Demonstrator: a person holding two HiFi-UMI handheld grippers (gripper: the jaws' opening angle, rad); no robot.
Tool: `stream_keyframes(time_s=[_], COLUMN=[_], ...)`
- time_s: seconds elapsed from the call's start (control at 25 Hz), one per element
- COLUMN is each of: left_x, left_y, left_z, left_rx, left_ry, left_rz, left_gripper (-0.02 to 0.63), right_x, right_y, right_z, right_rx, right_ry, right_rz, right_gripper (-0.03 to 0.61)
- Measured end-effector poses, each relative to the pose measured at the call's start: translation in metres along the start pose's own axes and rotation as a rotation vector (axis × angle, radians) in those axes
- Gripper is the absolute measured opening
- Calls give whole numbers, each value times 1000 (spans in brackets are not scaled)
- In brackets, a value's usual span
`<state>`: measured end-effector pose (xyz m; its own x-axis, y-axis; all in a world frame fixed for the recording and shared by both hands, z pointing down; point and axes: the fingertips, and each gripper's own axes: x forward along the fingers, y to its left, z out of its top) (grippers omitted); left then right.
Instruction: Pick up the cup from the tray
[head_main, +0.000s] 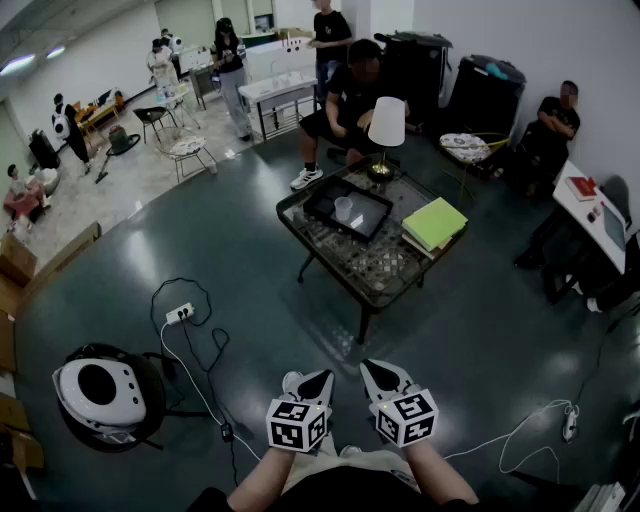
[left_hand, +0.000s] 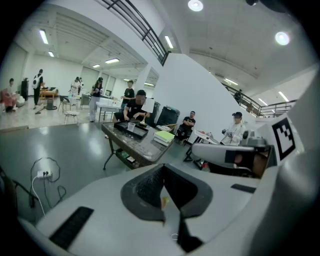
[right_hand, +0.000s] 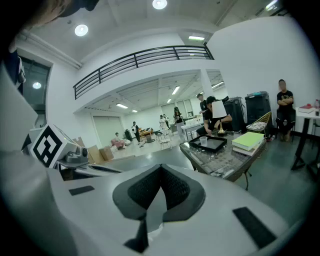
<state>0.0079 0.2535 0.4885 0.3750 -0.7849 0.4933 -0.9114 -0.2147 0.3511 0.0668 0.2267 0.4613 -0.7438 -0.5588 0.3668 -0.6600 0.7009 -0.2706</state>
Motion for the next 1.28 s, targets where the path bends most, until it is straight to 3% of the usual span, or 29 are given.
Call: stream_keyframes(time_s=[0.12,0.32,0.88,1.28], left_x=[-12,-37,-74,-74], left_y=[-36,-74,-95,-101], left_z=[-22,-35,-59,-59], left_rx=[-11,37,54,45], left_ry=[13,-5,-14,-31], left_rz=[13,24,75,83], left_gripper=[9,9,9,9], right_x=[-38,-86,-126,-130], right_y=[3,10,48,44], right_z=[-14,-33,-49,-50], right_rx=[-10,9,-13,-33], right_ry=[-9,-39,-65,-59], right_rz=[-6,-18,39,44], right_gripper=[11,11,11,11])
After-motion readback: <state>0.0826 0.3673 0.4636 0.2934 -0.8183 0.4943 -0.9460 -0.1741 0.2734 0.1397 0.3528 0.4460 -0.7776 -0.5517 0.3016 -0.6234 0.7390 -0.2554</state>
